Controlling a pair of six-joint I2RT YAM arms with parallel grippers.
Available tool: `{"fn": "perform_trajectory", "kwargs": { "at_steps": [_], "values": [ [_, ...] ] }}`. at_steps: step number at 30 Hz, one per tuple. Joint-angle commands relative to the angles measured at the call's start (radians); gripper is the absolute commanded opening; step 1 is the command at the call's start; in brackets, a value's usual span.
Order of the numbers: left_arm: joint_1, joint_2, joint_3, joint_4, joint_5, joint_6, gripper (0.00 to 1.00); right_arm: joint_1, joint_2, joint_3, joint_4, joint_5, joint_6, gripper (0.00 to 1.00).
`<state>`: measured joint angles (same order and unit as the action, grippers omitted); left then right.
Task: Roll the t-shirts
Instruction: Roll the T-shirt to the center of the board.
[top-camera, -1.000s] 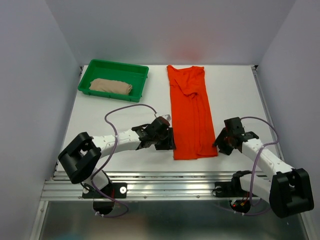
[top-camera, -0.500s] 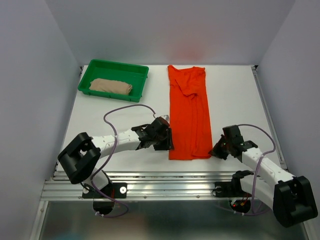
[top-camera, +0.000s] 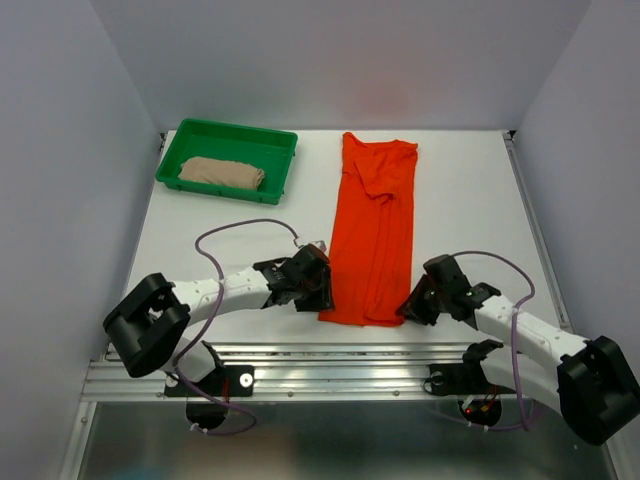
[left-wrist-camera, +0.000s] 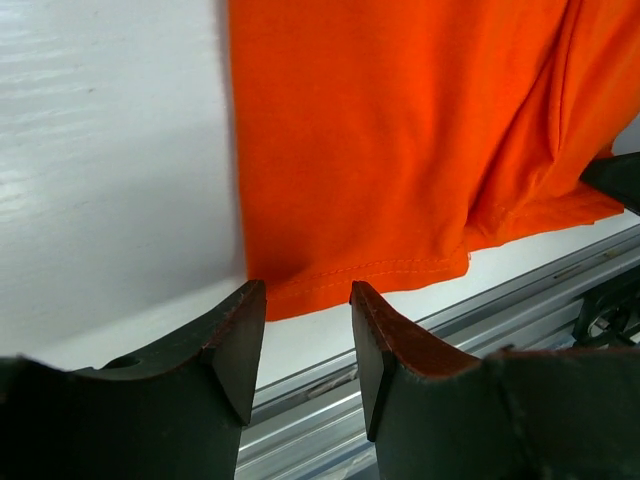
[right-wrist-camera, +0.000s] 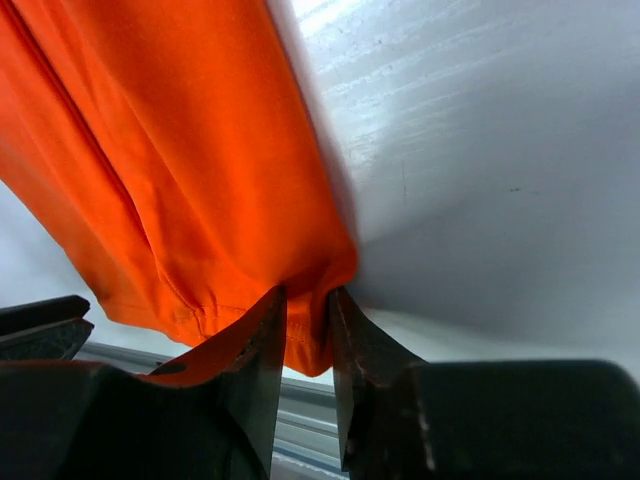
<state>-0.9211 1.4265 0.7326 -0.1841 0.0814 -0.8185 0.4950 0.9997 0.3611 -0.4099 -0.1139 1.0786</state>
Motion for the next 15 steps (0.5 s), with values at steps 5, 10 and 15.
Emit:
{"fn": "perform_trajectory", "kwargs": {
  "at_steps": [5,10,15],
  "values": [
    [0.007,-0.095,-0.068,-0.034,-0.052,-0.048,0.50,0.011,-0.007,0.030,-0.139,0.145,-0.025,0.39],
    [0.008,-0.083,-0.071,-0.034,-0.062,-0.050,0.48,0.011,-0.030,0.039,-0.197,0.146,-0.040,0.42],
    [0.007,-0.049,-0.091,0.003,-0.028,-0.051,0.46,0.011,-0.052,0.035,-0.247,0.129,-0.051,0.42]
  ]
}}
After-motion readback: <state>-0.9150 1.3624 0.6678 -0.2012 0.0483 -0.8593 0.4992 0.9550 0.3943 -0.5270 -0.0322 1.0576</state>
